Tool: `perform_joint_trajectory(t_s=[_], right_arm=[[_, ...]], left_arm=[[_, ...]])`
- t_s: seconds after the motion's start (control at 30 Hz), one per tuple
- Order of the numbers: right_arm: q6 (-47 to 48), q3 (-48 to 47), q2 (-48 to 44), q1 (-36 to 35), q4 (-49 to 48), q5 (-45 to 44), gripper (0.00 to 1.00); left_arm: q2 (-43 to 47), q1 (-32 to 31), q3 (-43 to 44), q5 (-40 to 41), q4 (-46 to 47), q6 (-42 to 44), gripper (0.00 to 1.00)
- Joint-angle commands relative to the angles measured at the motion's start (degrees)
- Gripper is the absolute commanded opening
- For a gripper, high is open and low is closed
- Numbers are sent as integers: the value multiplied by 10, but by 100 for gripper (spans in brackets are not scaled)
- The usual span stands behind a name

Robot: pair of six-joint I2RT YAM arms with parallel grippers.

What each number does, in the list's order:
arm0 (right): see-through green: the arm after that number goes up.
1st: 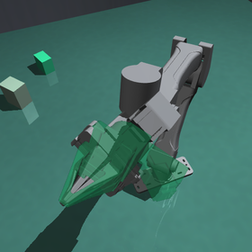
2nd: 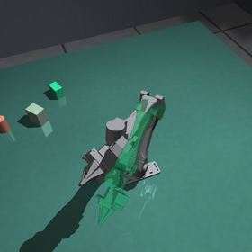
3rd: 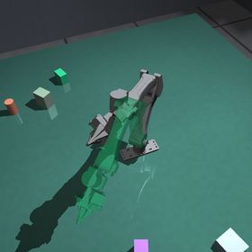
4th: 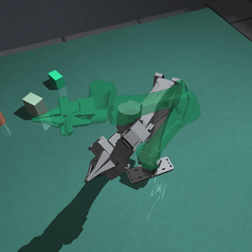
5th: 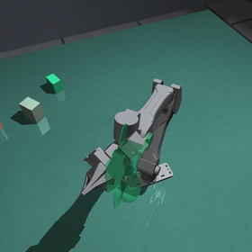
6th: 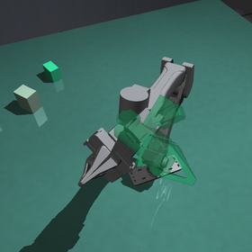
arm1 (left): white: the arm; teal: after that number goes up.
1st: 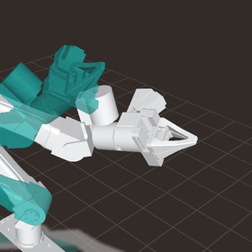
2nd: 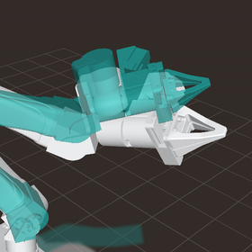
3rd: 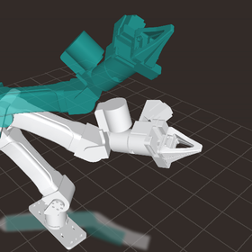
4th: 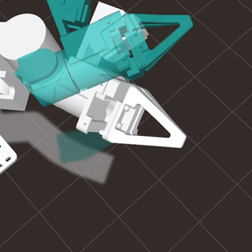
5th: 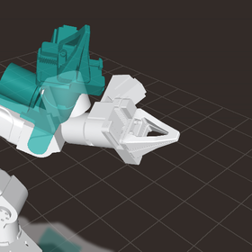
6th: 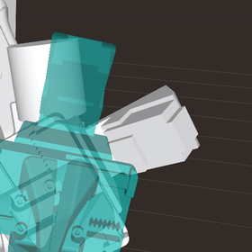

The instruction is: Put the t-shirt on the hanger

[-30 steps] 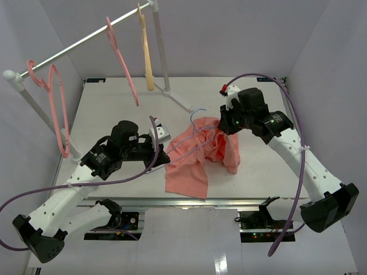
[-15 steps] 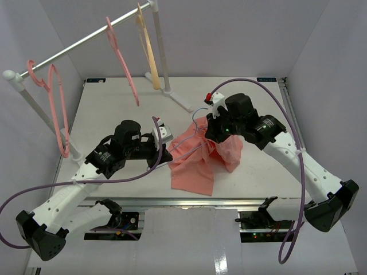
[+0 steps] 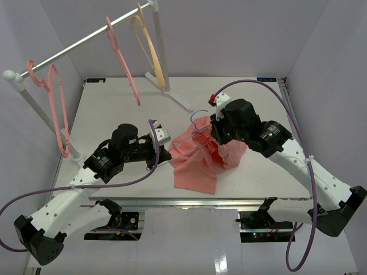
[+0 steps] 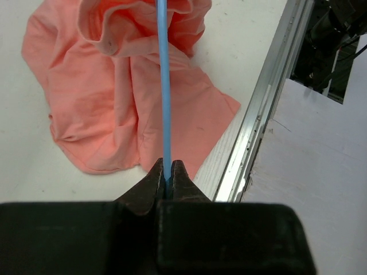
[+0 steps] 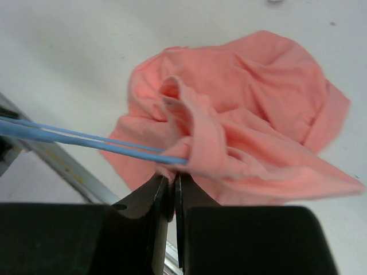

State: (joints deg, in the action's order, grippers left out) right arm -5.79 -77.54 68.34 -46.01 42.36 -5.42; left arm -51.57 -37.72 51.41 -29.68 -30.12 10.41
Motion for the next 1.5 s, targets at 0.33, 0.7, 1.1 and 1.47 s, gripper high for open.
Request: perform_joint_trajectory(t_s=[0.33,0.7,1.1,1.47], right_arm=[[26,-122,8,17,71,-177,10],[130,-81,20,20,-6,-26,11],[114,-75,14,23,-38,81,10],[33,-21,-28,22,-97,158,11]], left_arm=[[38,-4,94,1,-113,46,0],[33,-4,76,-78,-25,94,0],[-13,-4,48,-77,37,104,0],[-38,-3,25,-50,145,31,0]])
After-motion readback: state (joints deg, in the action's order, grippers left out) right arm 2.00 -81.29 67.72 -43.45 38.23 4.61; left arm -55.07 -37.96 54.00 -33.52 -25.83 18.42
